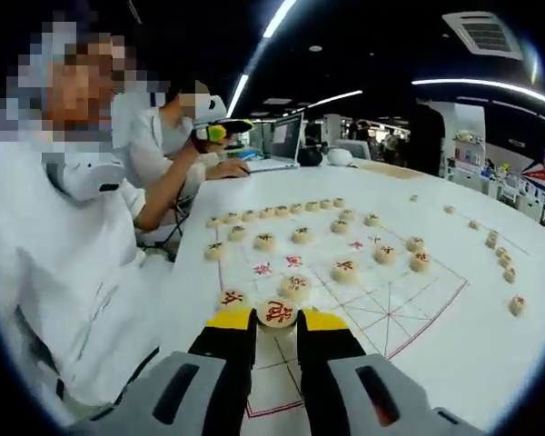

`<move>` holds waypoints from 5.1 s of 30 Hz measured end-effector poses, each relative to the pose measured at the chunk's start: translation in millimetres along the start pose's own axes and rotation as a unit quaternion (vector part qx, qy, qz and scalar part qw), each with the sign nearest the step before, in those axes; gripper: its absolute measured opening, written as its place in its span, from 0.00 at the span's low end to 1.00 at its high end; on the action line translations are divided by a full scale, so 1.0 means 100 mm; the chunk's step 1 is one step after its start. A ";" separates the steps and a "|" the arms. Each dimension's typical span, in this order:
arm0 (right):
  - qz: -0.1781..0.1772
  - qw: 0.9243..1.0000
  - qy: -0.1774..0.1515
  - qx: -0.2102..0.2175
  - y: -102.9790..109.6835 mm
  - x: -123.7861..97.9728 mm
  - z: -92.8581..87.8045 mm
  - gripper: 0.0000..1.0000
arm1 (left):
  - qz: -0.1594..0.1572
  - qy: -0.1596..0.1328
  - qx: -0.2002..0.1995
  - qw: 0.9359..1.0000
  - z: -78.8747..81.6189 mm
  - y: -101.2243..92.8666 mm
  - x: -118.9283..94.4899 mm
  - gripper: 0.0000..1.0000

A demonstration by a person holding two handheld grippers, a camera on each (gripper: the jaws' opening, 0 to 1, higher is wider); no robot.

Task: Pick up the chess pieces one by one and place each piece onto its starting position on the chessboard, setting the pieces on their correct points until all the chess pieces are arranged in the starting layout

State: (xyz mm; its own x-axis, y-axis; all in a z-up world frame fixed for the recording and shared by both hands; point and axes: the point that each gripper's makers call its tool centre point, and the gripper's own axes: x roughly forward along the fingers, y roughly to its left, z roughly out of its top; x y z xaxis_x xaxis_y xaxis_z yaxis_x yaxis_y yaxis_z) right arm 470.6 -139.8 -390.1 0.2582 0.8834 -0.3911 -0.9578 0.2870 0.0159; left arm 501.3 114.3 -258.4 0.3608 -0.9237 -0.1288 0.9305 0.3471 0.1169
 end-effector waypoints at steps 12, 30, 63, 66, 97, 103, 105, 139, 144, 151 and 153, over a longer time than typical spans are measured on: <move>0.012 0.999 0.040 -0.003 0.03 0.10 -0.12 0.19 | -0.001 -0.001 0.001 1.000 0.01 0.00 -0.01 0.32; -0.086 0.994 -0.069 0.020 -0.49 -0.18 0.39 0.31 | -0.003 0.000 0.001 1.000 0.02 0.01 0.02 0.32; -0.441 0.881 -0.024 0.171 -2.50 -0.72 -0.25 0.36 | 0.001 -0.001 0.000 1.000 0.02 0.05 0.00 0.32; -0.467 0.868 -0.011 0.167 -2.64 -0.80 -0.34 0.35 | 0.001 -0.001 0.000 1.000 0.02 0.05 0.00 0.32; -0.494 0.861 -0.025 0.116 -2.78 -0.91 -0.35 0.19 | 0.000 0.000 0.000 1.000 0.01 0.03 0.01 0.32; -0.507 0.855 -0.058 0.090 -2.77 -0.88 -0.18 0.19 | 0.000 0.001 0.000 1.000 0.00 0.03 0.02 0.32; -0.500 0.858 -0.077 0.084 -2.72 -0.81 -0.08 0.19 | -0.001 0.002 0.000 1.000 0.00 0.02 0.02 0.32; -0.323 0.942 -0.045 0.077 -2.29 -0.07 0.04 0.21 | 0.001 -0.005 -0.001 1.000 0.03 0.05 0.00 0.32; -0.319 0.943 -0.054 0.077 -2.28 -0.06 0.07 0.34 | 0.002 -0.004 -0.001 1.000 0.03 0.06 -0.01 0.32; -0.330 0.938 -0.074 0.079 -2.35 -0.13 0.16 0.42 | 0.001 -0.003 0.000 1.000 0.03 0.05 0.00 0.32; -0.334 0.936 -0.080 0.080 -2.38 -0.15 0.22 0.45 | 0.002 -0.003 0.000 1.000 0.03 0.05 0.00 0.32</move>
State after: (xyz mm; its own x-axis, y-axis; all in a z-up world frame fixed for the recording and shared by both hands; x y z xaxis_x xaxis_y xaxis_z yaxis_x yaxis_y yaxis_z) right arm 696.9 -213.6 -367.6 0.8209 0.5271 -0.2198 -0.5475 0.8358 -0.0402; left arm 506.2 115.4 -255.1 0.3637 -0.9233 -0.1232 0.9292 0.3504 0.1171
